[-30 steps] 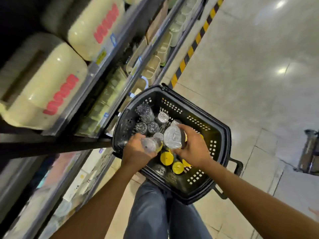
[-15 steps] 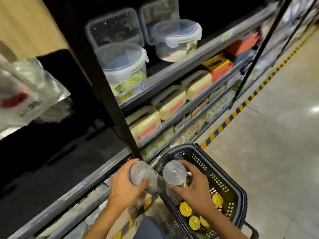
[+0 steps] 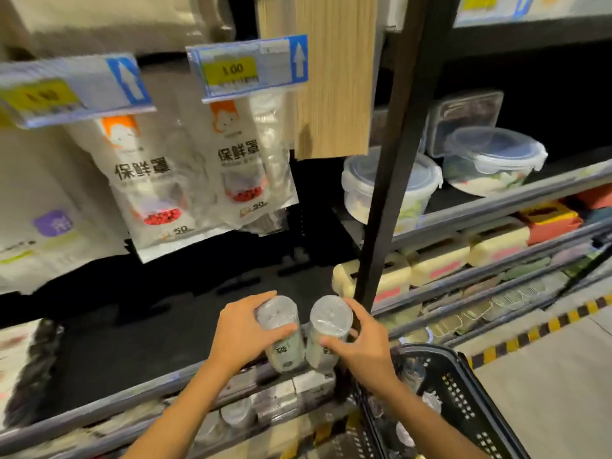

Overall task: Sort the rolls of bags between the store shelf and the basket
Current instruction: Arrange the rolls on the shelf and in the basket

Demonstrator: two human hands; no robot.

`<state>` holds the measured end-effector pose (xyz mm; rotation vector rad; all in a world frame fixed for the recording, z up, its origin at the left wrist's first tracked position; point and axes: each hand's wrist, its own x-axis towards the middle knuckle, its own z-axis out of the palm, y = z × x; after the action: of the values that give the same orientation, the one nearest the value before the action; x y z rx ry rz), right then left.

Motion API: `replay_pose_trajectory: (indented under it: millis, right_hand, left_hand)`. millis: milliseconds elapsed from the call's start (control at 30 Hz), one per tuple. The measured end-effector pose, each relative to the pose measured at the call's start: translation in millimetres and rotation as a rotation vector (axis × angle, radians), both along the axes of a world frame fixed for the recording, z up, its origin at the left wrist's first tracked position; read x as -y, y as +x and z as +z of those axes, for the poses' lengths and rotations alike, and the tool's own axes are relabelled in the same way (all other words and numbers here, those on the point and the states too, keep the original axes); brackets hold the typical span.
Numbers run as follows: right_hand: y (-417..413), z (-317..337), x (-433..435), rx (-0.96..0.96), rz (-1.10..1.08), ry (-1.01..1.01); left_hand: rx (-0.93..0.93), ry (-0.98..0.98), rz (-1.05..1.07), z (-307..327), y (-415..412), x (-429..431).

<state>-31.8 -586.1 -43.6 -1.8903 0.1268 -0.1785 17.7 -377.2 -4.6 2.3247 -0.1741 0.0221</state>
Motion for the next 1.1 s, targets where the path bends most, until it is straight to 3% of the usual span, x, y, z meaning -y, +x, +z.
replay_pose_trajectory:
  millis: [333,633,1100]
  right_hand:
    - [101,-2,-31,-0.008,-0.036,-0.092]
    - [137,-48,-28,-0.151,-0.075,-0.142]
    - [136,-82,-22,-0.229,-0.101,-0.151]
  left_hand:
    - [-0.081,0.022,-0.079,-24,97,-6]
    - [-0.255,0.069,-0.116,-77,134,5]
    - [-0.161,0.259,-0.109,-91,124,19]
